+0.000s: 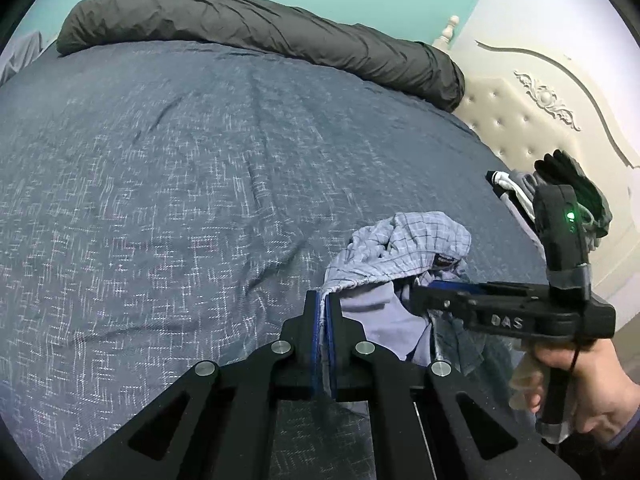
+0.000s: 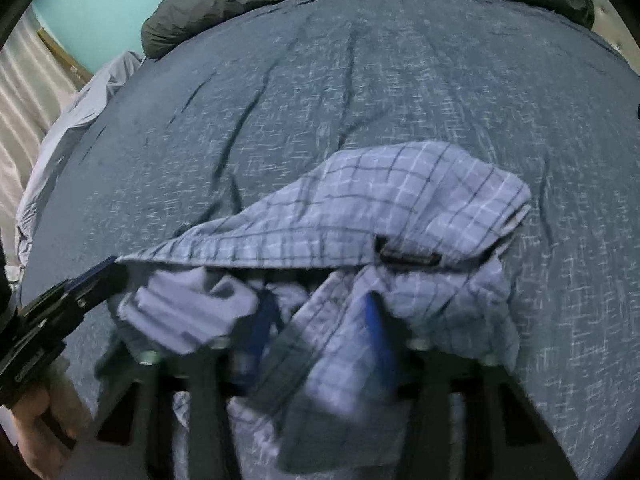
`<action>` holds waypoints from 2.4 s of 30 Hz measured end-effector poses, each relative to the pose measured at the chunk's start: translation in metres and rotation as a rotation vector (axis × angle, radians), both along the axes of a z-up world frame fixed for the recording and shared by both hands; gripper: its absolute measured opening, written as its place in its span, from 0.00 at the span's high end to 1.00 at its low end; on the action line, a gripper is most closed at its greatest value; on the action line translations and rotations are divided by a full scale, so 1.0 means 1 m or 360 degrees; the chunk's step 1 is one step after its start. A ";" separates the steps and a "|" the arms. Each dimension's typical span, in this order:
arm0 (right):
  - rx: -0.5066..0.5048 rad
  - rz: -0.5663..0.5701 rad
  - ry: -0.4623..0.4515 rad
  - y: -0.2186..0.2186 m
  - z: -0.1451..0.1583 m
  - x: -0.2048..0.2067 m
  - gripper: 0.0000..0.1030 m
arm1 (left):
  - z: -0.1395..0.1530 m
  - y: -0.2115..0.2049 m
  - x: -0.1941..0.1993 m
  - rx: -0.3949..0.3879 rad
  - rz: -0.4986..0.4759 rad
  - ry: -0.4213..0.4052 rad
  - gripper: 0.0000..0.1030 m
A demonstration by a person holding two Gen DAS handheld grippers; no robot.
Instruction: Fold clothes
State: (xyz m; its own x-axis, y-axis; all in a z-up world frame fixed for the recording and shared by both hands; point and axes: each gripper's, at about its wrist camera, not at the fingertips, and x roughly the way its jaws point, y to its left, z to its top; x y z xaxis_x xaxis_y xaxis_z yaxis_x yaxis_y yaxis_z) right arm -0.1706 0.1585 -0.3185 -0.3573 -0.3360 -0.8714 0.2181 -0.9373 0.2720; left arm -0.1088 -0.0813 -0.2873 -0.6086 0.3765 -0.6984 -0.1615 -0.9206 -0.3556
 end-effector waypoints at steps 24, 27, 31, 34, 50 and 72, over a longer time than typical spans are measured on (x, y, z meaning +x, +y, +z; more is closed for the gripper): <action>-0.0186 -0.0142 0.0047 0.043 0.027 0.029 0.69 | 0.005 0.002 0.008 0.0019 0.0033 0.0004 0.97; -0.0182 -0.0114 0.0013 0.021 0.020 0.018 0.69 | 0.005 0.002 0.008 0.0019 0.0022 0.0004 0.97; -0.0059 -0.0080 -0.0028 -0.001 0.003 0.008 0.69 | 0.005 0.001 0.007 0.0024 0.0017 0.0004 0.97; 0.0000 -0.0073 -0.0039 -0.003 -0.004 0.002 0.92 | 0.006 0.000 0.008 0.0026 0.0012 0.0007 0.97; -0.0041 -0.0259 0.0247 0.094 0.058 0.063 0.96 | 0.007 0.013 0.013 0.0066 -0.0021 -0.0024 0.97; -0.0019 -0.0239 0.0108 0.112 0.030 0.060 0.58 | -0.011 0.069 -0.014 -0.0240 -0.0194 -0.0068 0.61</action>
